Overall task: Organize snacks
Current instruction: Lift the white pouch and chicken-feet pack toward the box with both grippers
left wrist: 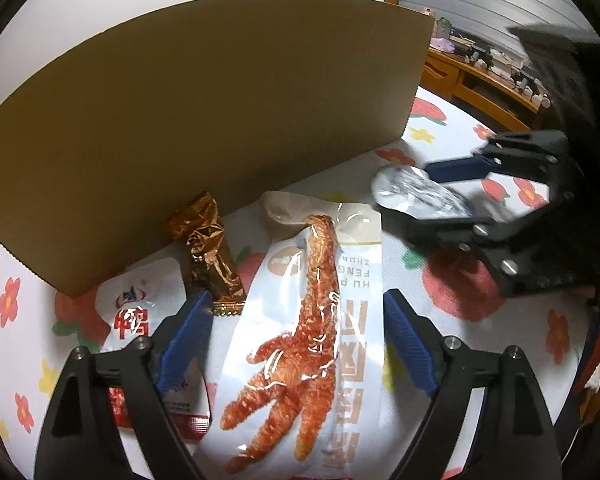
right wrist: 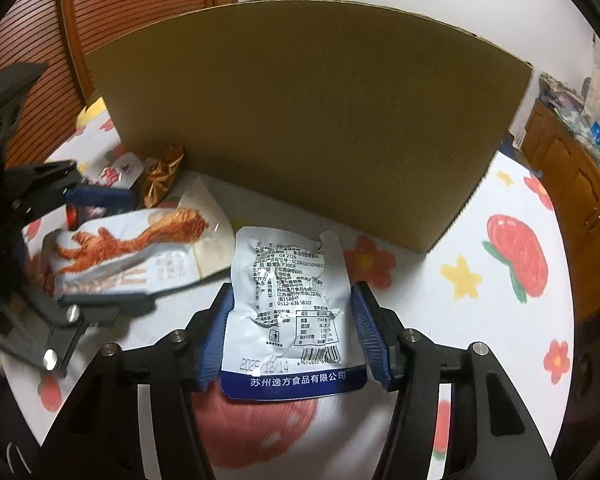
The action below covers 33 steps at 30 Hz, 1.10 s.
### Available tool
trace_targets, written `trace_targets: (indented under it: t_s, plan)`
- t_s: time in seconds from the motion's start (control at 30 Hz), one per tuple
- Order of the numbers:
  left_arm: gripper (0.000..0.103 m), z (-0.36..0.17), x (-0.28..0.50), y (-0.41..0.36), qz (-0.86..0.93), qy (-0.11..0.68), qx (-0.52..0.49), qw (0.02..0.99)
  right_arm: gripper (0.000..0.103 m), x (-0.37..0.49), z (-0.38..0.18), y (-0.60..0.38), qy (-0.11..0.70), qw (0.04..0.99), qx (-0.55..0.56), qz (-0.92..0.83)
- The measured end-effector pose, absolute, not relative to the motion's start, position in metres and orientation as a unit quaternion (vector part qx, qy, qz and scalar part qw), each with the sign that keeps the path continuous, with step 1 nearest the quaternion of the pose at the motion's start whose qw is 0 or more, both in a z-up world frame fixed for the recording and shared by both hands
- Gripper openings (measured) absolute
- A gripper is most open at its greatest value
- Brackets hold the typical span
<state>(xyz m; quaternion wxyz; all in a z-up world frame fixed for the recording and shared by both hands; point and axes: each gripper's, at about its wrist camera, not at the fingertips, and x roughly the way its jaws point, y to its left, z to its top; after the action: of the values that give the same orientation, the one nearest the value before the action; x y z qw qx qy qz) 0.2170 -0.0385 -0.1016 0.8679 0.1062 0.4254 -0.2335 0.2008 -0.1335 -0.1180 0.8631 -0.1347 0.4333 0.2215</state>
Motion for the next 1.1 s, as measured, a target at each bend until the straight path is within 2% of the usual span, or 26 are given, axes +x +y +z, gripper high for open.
trace_targets:
  t_s: [0.17,0.23,0.33,1.1]
  plan:
    - [0.083,-0.103,0.216,-0.039,-0.23,0.428,0.1,0.868,0.058,0.183,-0.116,-0.14,0.428,0.868,-0.131,0.214]
    - [0.073,-0.102,0.216,-0.039,-0.225,0.427,0.1,0.87,0.058,0.175,-0.115,-0.142,0.425,0.871,-0.13,0.212]
    - [0.065,-0.102,0.215,-0.037,-0.225,0.425,0.098,0.872,0.058,0.163,-0.114,-0.145,0.419,0.875,-0.125,0.21]
    - [0.057,-0.094,0.192,-0.032,-0.206,0.399,0.096,0.888,0.059,0.149,-0.12,-0.142,0.409,0.881,-0.128,0.199]
